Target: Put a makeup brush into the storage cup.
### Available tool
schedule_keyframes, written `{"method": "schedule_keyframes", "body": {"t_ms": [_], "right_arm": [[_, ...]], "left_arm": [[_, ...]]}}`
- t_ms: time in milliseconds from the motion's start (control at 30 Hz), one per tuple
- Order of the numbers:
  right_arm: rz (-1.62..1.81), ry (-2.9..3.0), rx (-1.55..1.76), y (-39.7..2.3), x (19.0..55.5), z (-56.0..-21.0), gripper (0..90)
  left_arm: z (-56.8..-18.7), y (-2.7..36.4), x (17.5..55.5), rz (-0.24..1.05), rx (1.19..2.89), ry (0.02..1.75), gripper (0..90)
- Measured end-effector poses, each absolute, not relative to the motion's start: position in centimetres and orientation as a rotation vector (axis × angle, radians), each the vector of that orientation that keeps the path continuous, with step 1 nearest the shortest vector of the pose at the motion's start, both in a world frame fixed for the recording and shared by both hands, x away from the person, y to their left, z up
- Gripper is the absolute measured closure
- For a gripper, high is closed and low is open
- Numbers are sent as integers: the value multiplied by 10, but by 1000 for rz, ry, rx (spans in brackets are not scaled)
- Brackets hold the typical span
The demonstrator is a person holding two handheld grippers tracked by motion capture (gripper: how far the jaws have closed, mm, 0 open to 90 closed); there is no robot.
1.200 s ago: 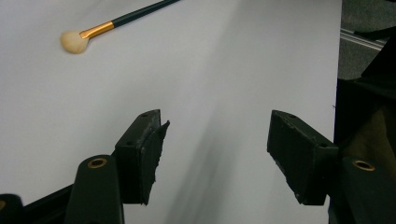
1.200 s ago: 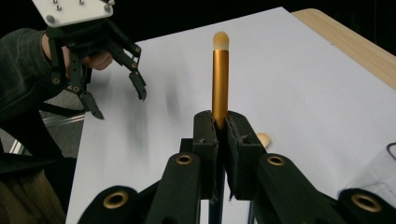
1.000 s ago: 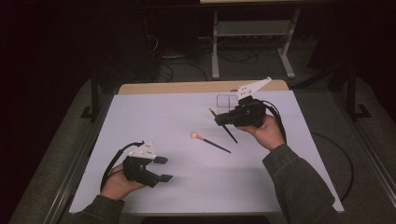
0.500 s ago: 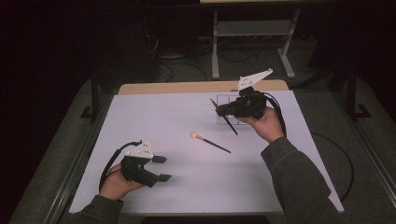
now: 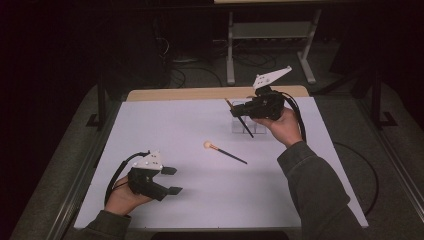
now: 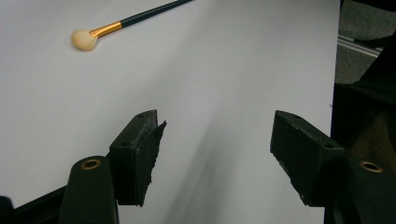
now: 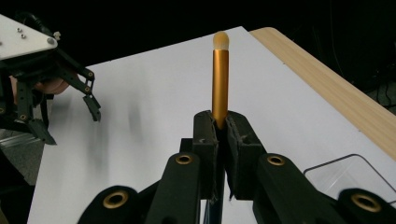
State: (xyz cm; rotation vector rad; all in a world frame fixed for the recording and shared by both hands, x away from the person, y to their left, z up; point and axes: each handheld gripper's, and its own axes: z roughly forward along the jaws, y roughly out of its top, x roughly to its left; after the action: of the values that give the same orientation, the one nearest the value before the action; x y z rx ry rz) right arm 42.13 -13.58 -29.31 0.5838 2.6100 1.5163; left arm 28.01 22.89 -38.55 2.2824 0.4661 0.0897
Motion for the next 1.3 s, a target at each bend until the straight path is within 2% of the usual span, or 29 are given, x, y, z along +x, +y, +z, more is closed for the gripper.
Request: {"method": "schedule_keyframes", "body": {"t_ms": [1300], "right_arm": [[1494,2541,677,-125,471,-282,823]], "left_arm": [[-385,235,281,94,2271,484,307]]}}
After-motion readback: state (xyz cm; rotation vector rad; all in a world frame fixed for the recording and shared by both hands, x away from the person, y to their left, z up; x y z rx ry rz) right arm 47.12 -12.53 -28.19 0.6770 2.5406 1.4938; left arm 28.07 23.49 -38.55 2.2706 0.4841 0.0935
